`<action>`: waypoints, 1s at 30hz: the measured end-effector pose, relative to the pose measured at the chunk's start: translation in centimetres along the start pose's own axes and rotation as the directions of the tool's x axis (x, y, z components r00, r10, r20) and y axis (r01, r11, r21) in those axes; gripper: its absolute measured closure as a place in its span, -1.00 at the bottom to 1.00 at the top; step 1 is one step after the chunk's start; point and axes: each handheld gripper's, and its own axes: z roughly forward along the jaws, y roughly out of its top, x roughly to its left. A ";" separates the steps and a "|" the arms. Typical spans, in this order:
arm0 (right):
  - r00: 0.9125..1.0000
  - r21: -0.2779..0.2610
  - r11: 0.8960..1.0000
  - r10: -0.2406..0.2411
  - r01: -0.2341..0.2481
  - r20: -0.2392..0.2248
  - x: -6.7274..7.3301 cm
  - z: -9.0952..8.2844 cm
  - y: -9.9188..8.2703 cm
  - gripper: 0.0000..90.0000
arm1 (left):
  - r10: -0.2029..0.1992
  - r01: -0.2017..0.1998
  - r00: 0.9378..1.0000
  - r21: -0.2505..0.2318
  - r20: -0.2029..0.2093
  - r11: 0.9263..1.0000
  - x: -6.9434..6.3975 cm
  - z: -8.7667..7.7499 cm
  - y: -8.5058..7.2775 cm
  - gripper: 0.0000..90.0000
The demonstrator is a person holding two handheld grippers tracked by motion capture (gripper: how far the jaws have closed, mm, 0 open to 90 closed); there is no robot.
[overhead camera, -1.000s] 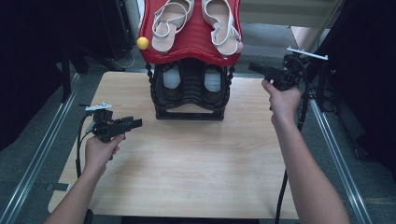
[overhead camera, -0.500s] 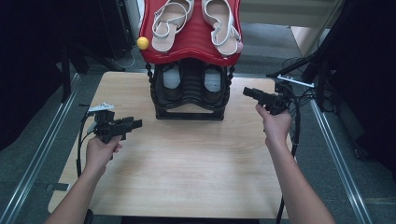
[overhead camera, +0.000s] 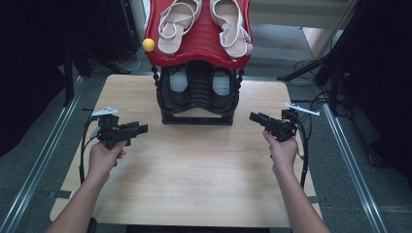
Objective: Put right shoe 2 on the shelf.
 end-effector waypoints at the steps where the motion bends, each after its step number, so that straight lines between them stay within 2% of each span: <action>1: 1.000 0.002 1.000 0.005 -0.005 -0.004 -0.2 -0.1 -0.2 0.16 | -0.001 0.001 1.000 -0.001 0.000 1.000 0.0 0.0 0.0 0.03; 4: 1.000 0.001 1.000 0.010 -0.010 -0.003 -0.6 -0.3 -1.0 0.16 | -0.001 0.001 1.000 -0.002 -0.001 1.000 0.0 -0.1 0.0 0.04; 8: 1.000 0.011 1.000 -0.013 0.013 0.007 -0.8 -0.7 -2.5 0.16 | 0.000 0.000 1.000 -0.003 0.004 1.000 0.0 -0.1 0.1 0.03; 11: 1.000 0.027 1.000 0.009 -0.008 -0.011 -0.9 -0.6 -3.5 0.16 | 0.007 -0.007 1.000 -0.005 0.001 1.000 -0.1 -0.1 0.0 0.02; 14: 1.000 0.040 0.999 -0.017 0.018 -0.012 -0.4 -0.5 -3.7 0.13 | -0.001 0.001 1.000 -0.010 0.009 1.000 -0.1 -0.1 0.1 0.00; 18: 0.999 0.033 0.999 0.015 -0.014 -0.031 -0.4 -0.8 -3.9 0.13 | -0.001 0.001 1.000 0.004 -0.005 1.000 0.0 0.0 0.0 -0.01; 21: 1.000 0.034 0.999 -0.003 0.004 -0.020 -0.7 -0.8 -4.1 0.13 | 0.001 -0.001 1.000 0.001 -0.004 1.000 0.1 0.0 0.1 -0.01; 24: 1.000 0.047 0.999 -0.015 0.015 -0.007 -0.9 -0.7 -4.2 0.13 | -0.016 0.016 1.000 -0.008 -0.001 1.000 0.1 0.0 0.1 -0.02; 25: 1.000 0.048 0.999 -0.016 0.016 -0.009 -1.0 -0.7 -4.2 0.12 | -0.019 0.019 1.000 -0.008 0.003 1.000 0.1 0.0 0.1 -0.03; 27: 0.999 0.042 0.999 0.017 -0.016 -0.035 -1.0 -0.6 -4.2 0.12 | -0.019 0.019 1.000 0.001 0.006 1.000 0.0 0.1 0.1 -0.05; 30: 0.999 0.033 0.999 -0.007 0.008 -0.034 -0.8 -0.6 -4.2 0.12 | -0.010 0.010 1.000 0.005 0.002 1.000 -0.1 0.2 0.1 -0.05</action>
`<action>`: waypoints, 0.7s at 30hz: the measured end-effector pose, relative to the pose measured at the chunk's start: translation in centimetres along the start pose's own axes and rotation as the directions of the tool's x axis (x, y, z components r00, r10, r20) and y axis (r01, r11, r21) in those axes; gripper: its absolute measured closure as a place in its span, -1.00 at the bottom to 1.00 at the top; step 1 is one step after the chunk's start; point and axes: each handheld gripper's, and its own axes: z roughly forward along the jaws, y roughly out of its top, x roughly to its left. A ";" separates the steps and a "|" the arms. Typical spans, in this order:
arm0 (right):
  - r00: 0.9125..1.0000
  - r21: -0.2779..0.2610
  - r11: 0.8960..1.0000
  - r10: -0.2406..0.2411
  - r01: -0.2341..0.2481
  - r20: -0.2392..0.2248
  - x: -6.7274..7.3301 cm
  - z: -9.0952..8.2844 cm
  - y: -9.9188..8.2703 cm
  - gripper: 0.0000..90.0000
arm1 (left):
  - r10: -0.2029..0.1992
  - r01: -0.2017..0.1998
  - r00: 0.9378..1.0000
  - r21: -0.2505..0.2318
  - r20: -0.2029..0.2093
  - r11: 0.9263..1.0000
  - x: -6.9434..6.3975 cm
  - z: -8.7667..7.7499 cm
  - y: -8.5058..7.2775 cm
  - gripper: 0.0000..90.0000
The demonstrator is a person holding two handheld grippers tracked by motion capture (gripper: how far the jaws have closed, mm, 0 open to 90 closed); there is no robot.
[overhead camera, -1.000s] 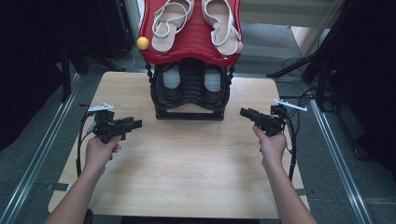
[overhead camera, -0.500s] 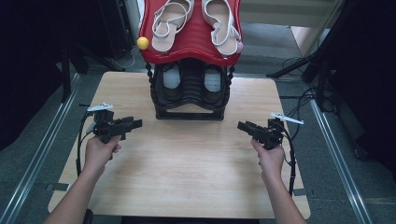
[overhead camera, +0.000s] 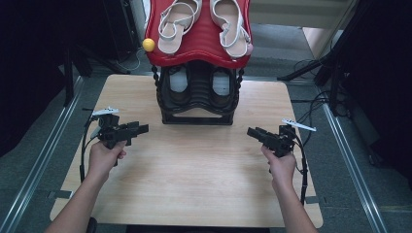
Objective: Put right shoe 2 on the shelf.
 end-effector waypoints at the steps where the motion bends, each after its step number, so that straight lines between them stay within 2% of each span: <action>1: 1.000 -0.002 1.000 0.001 -0.001 -0.002 0.0 0.0 0.0 0.12 | -0.002 0.002 1.000 0.003 0.001 1.000 0.0 0.0 0.0 -0.05; 5: 1.000 0.000 1.000 0.003 -0.003 -0.001 0.0 0.0 0.0 0.12 | -0.003 0.003 1.000 0.001 0.001 1.000 0.0 0.0 0.0 -0.06; 11: 1.000 -0.007 1.000 0.002 -0.002 -0.001 -0.1 -0.2 0.1 0.11 | -0.025 0.025 1.000 -0.002 0.005 1.000 0.2 0.1 0.0 -0.13; 21: 1.000 -0.002 1.000 -0.012 0.012 0.007 -0.2 -0.2 0.1 0.10 | -0.009 0.009 1.000 0.001 -0.002 1.000 0.0 0.1 0.0 -0.20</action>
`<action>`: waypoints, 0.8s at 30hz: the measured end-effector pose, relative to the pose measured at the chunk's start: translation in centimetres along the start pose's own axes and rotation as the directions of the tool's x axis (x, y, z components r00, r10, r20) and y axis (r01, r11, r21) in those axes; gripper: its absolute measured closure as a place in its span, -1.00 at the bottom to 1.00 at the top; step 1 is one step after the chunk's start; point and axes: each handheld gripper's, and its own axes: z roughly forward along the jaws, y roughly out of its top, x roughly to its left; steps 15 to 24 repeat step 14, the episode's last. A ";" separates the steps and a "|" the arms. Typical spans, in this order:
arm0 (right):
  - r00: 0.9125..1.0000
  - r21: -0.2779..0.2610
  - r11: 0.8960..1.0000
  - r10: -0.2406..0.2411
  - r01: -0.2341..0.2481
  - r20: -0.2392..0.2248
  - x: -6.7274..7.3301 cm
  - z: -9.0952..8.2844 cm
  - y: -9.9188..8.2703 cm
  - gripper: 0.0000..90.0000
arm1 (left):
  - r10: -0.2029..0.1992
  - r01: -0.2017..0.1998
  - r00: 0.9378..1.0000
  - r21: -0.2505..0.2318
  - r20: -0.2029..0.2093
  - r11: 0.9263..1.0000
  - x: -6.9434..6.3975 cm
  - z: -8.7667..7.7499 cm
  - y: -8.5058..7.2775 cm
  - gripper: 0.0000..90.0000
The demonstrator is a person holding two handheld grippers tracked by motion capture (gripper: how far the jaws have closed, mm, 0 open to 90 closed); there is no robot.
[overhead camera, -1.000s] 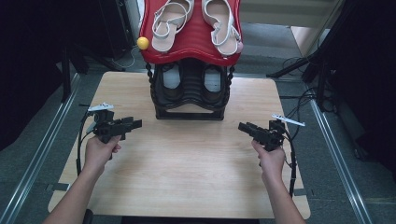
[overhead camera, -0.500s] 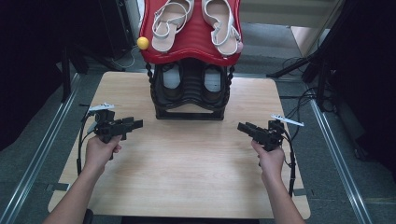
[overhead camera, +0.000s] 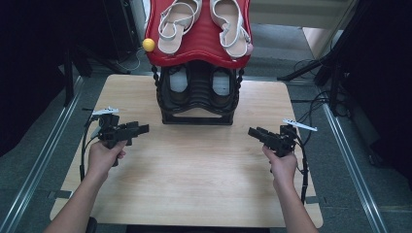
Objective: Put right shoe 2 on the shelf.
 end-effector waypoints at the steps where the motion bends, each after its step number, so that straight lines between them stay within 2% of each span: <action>1: 1.000 0.002 1.000 -0.005 0.005 0.005 0.0 0.0 0.0 0.09 | 0.003 -0.003 1.000 -0.001 -0.002 1.000 0.0 0.0 0.0 -0.20; 8: 1.000 0.010 1.000 -0.014 0.014 0.014 0.0 0.1 0.0 0.05 | 0.019 -0.019 1.000 -0.001 -0.020 1.000 -0.2 0.2 -0.1 -0.24; 12: 0.999 0.019 0.999 -0.048 0.047 0.024 0.0 0.4 -0.2 -0.16 | 0.046 -0.046 0.998 0.003 -0.046 0.999 -0.4 0.6 -0.3 -0.33; 14: 0.996 0.020 0.997 -0.080 0.079 0.050 0.1 0.7 -0.3 -0.26 | 0.055 -0.055 0.997 0.002 -0.056 0.998 -0.5 0.8 -0.3 -0.36; 24: 0.996 0.020 0.997 -0.080 0.079 0.050 0.1 0.7 -0.3 -0.26 | 0.055 -0.055 0.997 0.002 -0.056 0.998 -0.5 0.8 -0.3 -0.36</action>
